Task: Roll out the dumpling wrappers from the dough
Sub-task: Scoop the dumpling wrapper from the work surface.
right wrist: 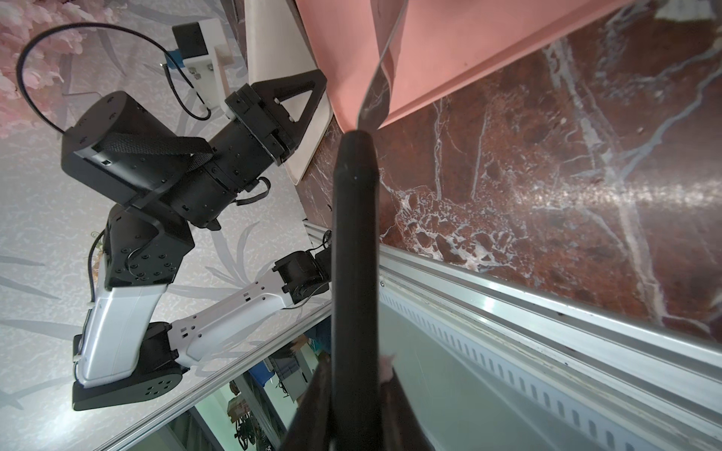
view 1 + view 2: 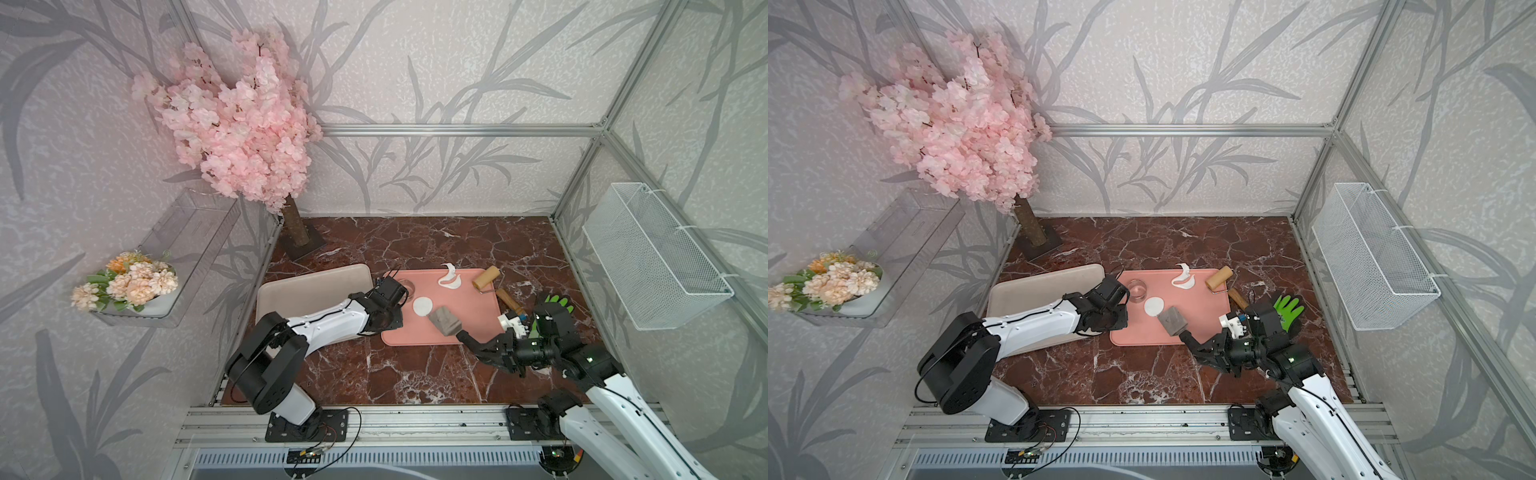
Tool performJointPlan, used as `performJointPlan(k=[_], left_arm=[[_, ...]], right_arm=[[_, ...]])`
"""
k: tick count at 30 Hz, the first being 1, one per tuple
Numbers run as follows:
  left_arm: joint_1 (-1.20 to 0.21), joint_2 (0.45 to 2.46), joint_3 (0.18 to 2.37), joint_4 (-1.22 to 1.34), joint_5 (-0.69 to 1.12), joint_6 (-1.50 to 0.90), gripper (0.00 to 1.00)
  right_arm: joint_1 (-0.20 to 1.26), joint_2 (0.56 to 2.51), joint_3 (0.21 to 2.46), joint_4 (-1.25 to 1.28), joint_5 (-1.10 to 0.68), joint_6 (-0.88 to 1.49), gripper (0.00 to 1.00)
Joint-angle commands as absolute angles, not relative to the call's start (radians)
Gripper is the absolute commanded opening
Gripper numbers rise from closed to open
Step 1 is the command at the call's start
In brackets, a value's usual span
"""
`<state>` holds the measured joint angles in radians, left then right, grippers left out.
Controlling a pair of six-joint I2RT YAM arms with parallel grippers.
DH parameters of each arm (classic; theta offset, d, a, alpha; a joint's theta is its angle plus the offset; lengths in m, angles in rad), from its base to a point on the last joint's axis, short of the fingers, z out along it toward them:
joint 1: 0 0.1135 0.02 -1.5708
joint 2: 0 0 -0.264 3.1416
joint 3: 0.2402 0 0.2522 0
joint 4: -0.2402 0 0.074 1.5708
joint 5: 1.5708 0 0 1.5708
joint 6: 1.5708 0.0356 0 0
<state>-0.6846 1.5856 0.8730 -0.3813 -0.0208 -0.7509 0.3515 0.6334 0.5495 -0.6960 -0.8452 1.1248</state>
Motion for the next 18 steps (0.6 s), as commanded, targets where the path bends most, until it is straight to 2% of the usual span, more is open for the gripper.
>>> performJointPlan(k=[1, 18], left_arm=[[-0.689, 1.625, 0.884, -0.362, -0.007, -0.751, 0.1], [-0.69, 1.678, 0.848, -0.356, 0.001, -0.758, 0.03]], right_arm=[[0.348, 0.625, 0.531, -0.682, -0.846, 1.094, 0.0], [0.347, 0.68, 0.453, -0.542, -0.88, 1.175, 0.0]])
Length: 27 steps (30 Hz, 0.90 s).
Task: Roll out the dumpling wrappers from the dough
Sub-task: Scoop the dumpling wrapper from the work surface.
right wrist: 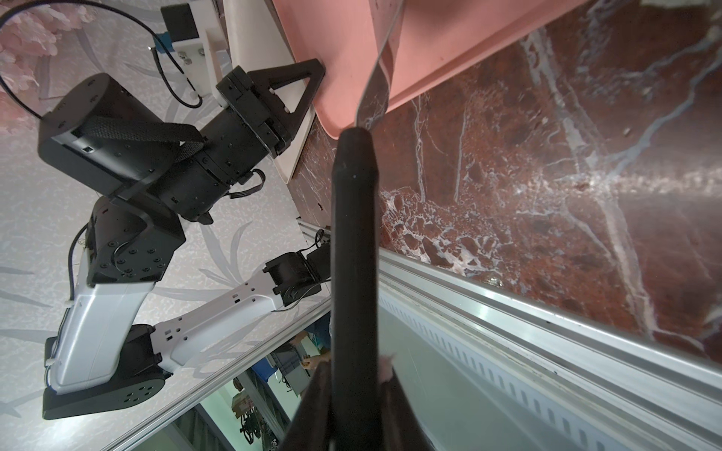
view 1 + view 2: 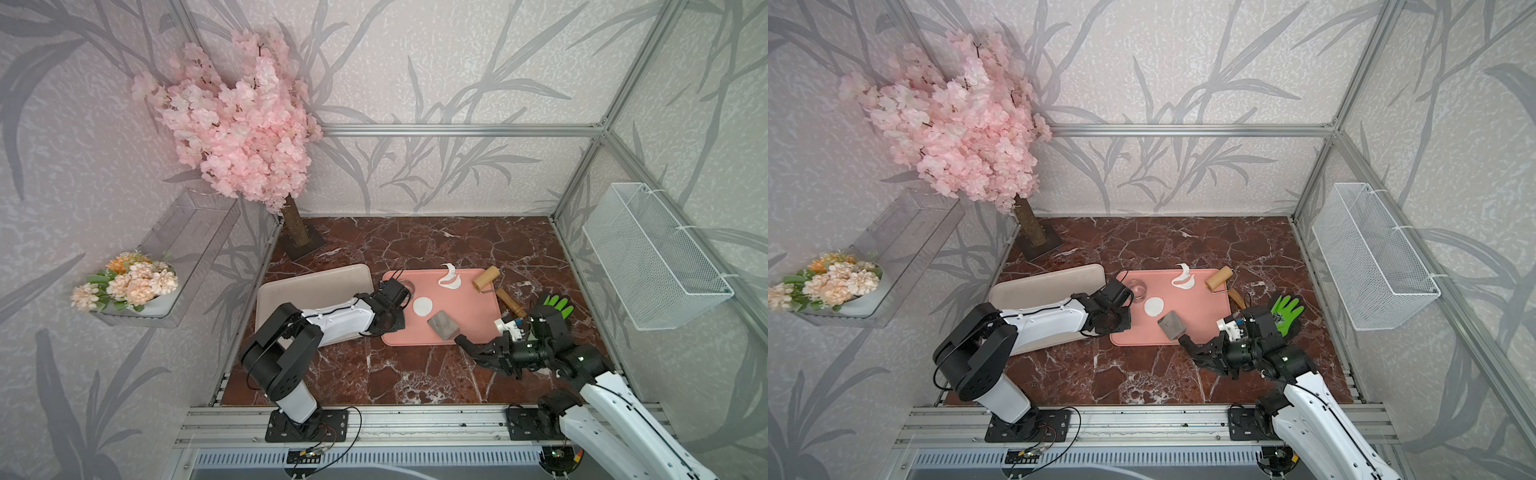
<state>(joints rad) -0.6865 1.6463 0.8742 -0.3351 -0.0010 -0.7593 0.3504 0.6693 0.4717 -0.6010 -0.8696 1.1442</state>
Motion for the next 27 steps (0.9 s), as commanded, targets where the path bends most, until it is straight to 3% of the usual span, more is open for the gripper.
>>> performJointPlan(k=[1, 13, 27], left_arm=[[-0.691, 1.679, 0.848, -0.356, 0.001, -0.758, 0.03], [-0.693, 1.683, 0.847, -0.359, 0.001, -0.756, 0.0], [-0.692, 1.686, 0.856, -0.37, -0.005, -0.753, 0.0]], right_arm=[[0.345, 0.686, 0.451, -0.537, -0.881, 1.175, 0.0], [0.325, 0.687, 0.356, -0.375, -0.919, 1.298, 0.0], [0.304, 0.602, 0.278, -0.392, -0.959, 1.355, 0.0]])
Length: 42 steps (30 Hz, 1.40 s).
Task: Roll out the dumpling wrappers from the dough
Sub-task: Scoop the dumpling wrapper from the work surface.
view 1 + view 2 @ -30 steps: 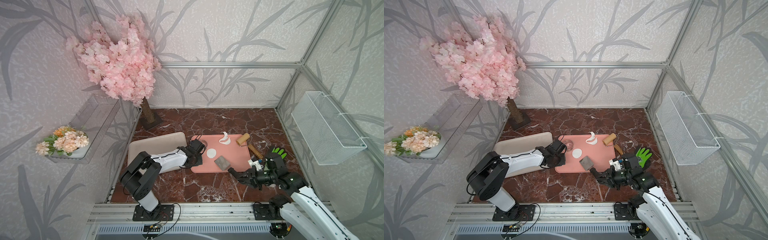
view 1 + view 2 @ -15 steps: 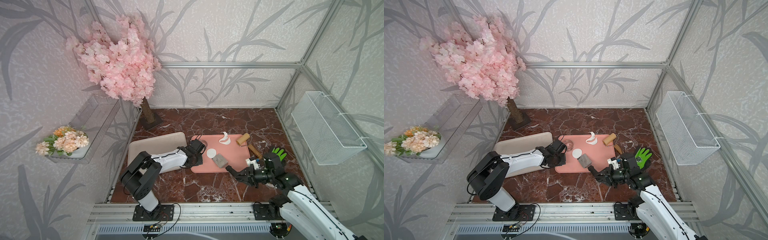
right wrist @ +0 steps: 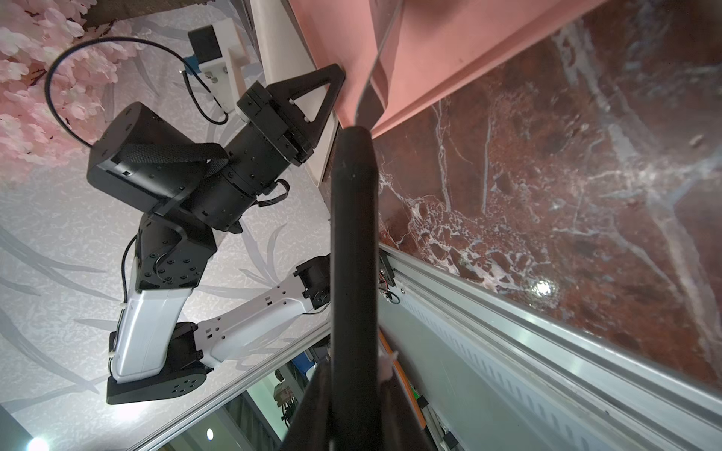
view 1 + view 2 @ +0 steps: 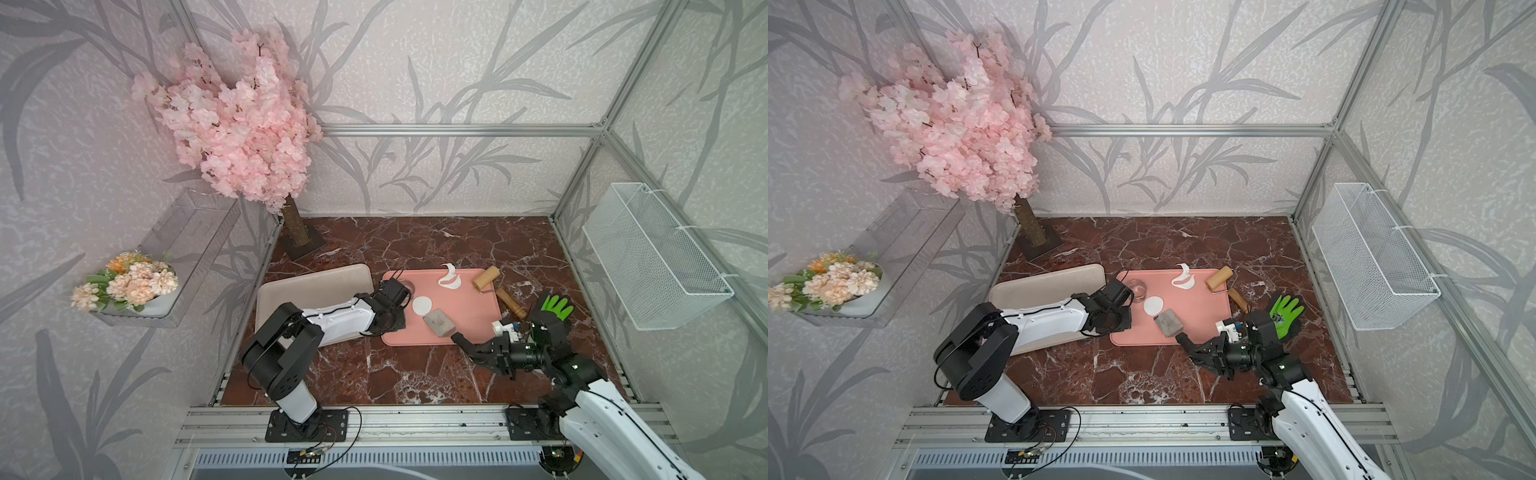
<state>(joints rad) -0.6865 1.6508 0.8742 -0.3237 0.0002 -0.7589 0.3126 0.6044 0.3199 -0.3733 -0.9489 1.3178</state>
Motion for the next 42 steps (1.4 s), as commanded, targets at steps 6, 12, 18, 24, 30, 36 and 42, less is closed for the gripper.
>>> performJointPlan(k=[6, 12, 18, 24, 30, 36, 42], left_arm=[[-0.692, 1.692, 0.864, -0.374, -0.002, -0.752, 0.0], [-0.692, 1.698, 0.868, -0.375, -0.003, -0.751, 0.0], [-0.695, 1.699, 0.865, -0.37, 0.0, -0.755, 0.0], [-0.693, 1.702, 0.867, -0.371, 0.0, -0.753, 0.0], [-0.695, 1.703, 0.864, -0.371, -0.002, -0.754, 0.0], [-0.698, 1.707, 0.869, -0.371, -0.002, -0.758, 0.0], [-0.701, 1.707, 0.873, -0.374, -0.002, -0.761, 0.0]], right_arm=[[0.297, 0.626, 0.192, -0.262, -0.947, 1.392, 0.0], [0.288, 0.678, 0.164, -0.191, -0.925, 1.37, 0.0], [0.289, 0.684, 0.124, -0.147, -0.879, 1.345, 0.0], [0.288, 0.675, 0.04, -0.078, -0.839, 1.334, 0.0], [0.288, 0.667, 0.002, -0.052, -0.788, 1.297, 0.0], [0.288, 0.737, 0.0, 0.028, -0.789, 1.299, 0.0], [0.288, 0.839, 0.023, 0.089, -0.817, 1.285, 0.0]])
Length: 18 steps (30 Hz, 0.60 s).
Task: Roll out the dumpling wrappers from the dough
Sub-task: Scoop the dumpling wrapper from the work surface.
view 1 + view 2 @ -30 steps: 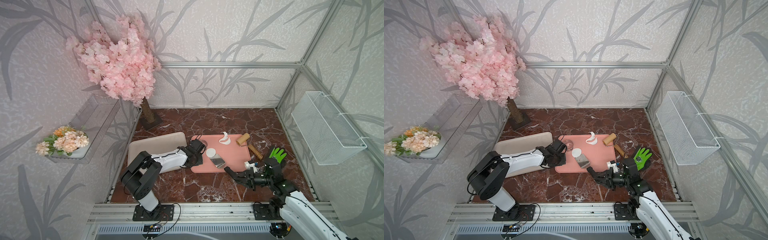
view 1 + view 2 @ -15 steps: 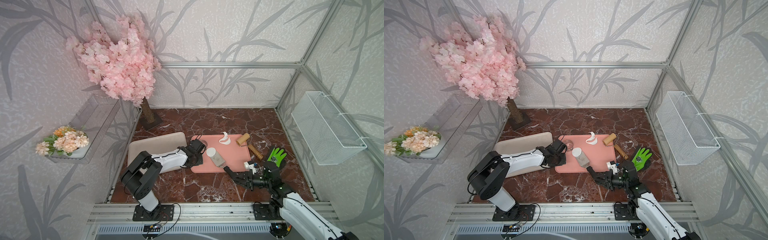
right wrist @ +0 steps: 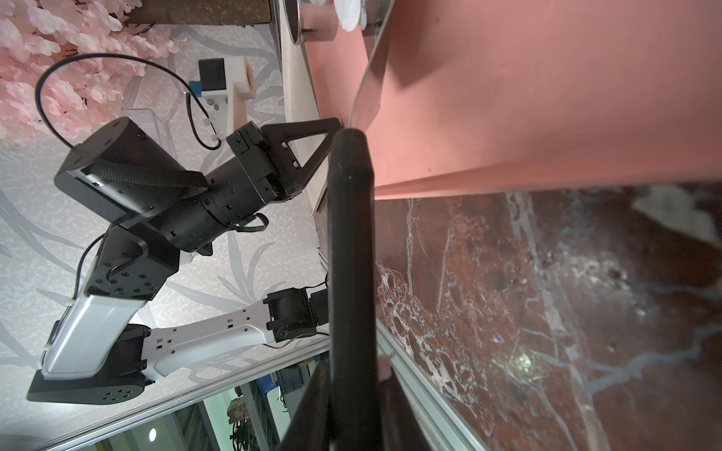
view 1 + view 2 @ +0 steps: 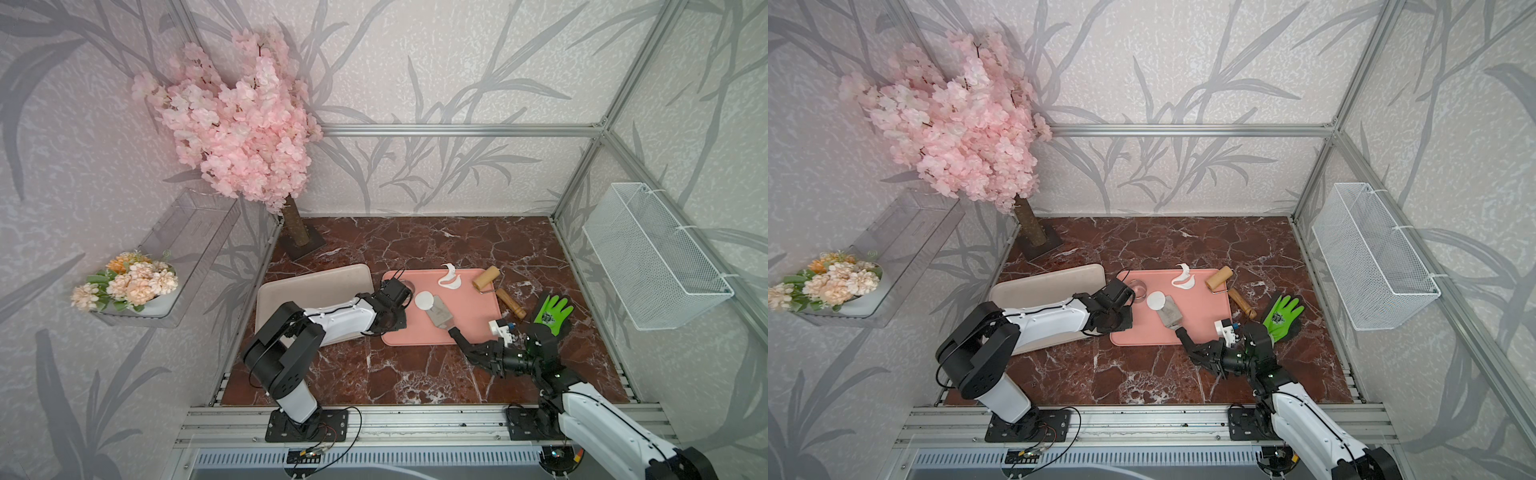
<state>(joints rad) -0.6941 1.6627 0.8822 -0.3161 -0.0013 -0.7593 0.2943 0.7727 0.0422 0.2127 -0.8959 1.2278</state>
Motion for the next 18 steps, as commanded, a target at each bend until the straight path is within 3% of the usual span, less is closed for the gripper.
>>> performJointPlan(k=[1, 10, 18], left_arm=[[-0.701, 1.707, 0.873, -0.375, -0.004, -0.761, 0.0], [-0.703, 1.704, 0.877, -0.379, -0.003, -0.758, 0.0], [-0.703, 1.709, 0.902, -0.387, -0.004, -0.75, 0.0]], right_arm=[[0.288, 0.863, 0.034, 0.087, -0.828, 1.271, 0.0], [0.265, 1.09, 0.161, 0.069, -0.929, 1.131, 0.0], [0.257, 1.263, 0.173, 0.298, -0.969, 1.168, 0.0]])
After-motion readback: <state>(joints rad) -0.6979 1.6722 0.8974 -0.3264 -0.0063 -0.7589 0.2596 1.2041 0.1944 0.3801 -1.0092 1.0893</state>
